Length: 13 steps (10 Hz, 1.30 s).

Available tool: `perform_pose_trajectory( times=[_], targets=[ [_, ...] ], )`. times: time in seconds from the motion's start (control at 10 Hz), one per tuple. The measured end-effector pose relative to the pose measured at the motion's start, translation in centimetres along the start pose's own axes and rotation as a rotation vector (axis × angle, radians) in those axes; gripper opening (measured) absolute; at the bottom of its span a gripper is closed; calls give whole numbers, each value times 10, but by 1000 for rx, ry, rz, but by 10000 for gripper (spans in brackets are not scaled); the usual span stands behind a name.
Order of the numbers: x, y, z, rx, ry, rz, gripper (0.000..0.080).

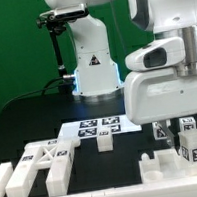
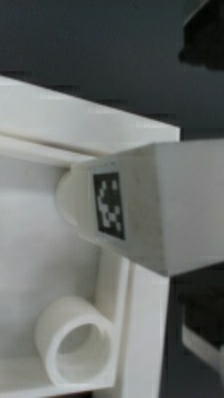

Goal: Assemble chair

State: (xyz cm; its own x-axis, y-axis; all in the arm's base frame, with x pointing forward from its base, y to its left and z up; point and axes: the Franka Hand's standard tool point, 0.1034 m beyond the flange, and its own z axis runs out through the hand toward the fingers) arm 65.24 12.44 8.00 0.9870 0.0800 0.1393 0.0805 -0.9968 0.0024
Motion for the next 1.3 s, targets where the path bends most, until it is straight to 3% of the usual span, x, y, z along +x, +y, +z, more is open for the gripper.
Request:
perform_pose_trajectory(
  times=[0.1, 0.2, 0.3, 0.6, 0.9, 1.1, 1.3],
  targets=[
    [0, 0, 0, 1, 0, 41, 378],
    [0, 0, 0, 1, 0, 100, 378],
    [0, 1, 0, 0, 0, 163, 284],
    [0, 6, 1, -9, 57, 544, 285],
    [-4, 6, 0, -25, -36, 1068, 285],
    [-2, 6, -1, -8, -86, 1431, 285],
    [-3, 7, 0, -12, -89, 1576, 285]
  ],
)
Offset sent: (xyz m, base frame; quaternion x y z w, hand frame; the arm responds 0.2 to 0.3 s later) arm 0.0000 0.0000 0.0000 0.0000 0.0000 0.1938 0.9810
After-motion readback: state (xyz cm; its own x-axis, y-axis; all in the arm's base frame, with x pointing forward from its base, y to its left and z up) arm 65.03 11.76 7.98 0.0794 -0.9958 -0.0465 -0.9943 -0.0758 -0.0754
